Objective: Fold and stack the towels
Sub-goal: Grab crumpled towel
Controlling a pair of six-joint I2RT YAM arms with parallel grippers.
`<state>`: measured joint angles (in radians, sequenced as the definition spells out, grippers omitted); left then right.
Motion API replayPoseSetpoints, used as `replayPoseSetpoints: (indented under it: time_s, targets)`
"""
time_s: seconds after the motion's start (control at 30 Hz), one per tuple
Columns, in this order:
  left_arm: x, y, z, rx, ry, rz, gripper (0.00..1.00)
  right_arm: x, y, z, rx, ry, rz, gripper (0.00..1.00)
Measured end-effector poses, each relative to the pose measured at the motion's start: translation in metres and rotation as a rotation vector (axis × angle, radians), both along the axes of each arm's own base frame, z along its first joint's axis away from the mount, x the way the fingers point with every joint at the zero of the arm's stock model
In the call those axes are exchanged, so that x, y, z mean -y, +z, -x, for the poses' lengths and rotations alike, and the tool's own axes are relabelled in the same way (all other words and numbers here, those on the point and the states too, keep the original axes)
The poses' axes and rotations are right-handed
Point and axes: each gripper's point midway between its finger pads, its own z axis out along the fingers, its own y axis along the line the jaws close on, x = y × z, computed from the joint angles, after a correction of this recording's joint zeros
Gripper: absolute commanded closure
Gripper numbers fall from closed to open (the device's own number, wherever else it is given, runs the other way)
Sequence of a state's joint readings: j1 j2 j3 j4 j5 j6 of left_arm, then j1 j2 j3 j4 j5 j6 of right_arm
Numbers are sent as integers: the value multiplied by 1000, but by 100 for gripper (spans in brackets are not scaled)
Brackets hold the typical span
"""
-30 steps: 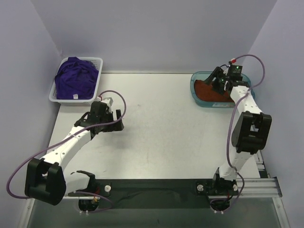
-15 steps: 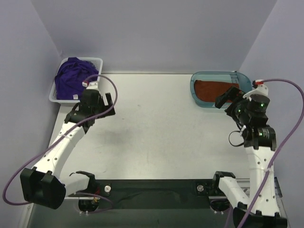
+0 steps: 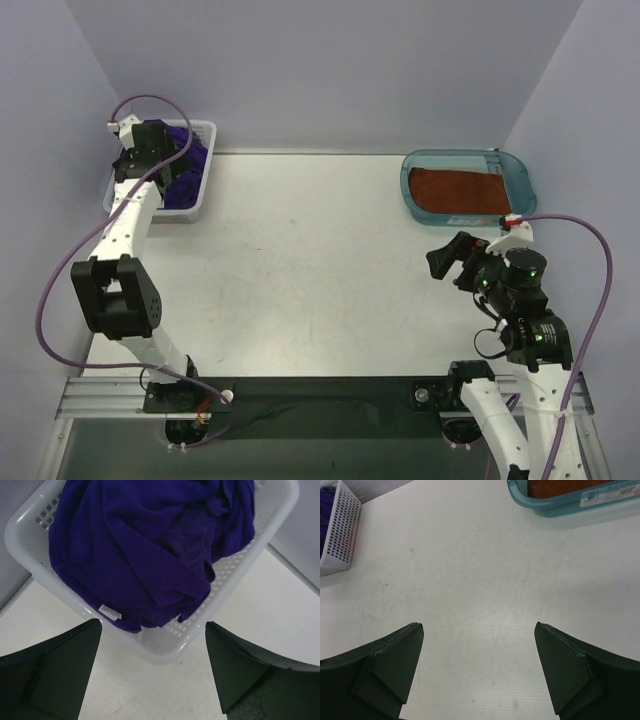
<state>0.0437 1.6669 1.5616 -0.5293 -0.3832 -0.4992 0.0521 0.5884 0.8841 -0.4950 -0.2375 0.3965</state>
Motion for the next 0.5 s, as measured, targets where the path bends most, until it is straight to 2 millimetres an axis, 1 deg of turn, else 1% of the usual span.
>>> replayPoseSetpoints:
  time_s: [0.07, 0.2, 0.27, 0.33, 0.43, 0.47, 0.5]
  targets:
    - [-16, -21, -14, -30, 51, 11, 6, -3, -9, 3, -16, 20, 4, 0]
    - [-42, -67, -37, -84, 133, 41, 9, -7, -19, 7, -37, 47, 7, 0]
    - [-51, -85, -46, -102, 153, 46, 11, -8, -22, 8, -44, 54, 10, 0]
    - [-56, -96, -59, -111, 159, 47, 14, -9, -24, 8, -48, 60, 12, 0]
    - [-57, -104, -78, -100, 148, 47, 29, -9, -29, 9, -59, 65, 15, 1]
    - [-56, -105, -82, -98, 143, 49, 37, -9, -31, 9, -64, 66, 16, 1]
    - [-55, -105, -85, -95, 136, 49, 59, -9, -32, 9, -66, 67, 17, 1]
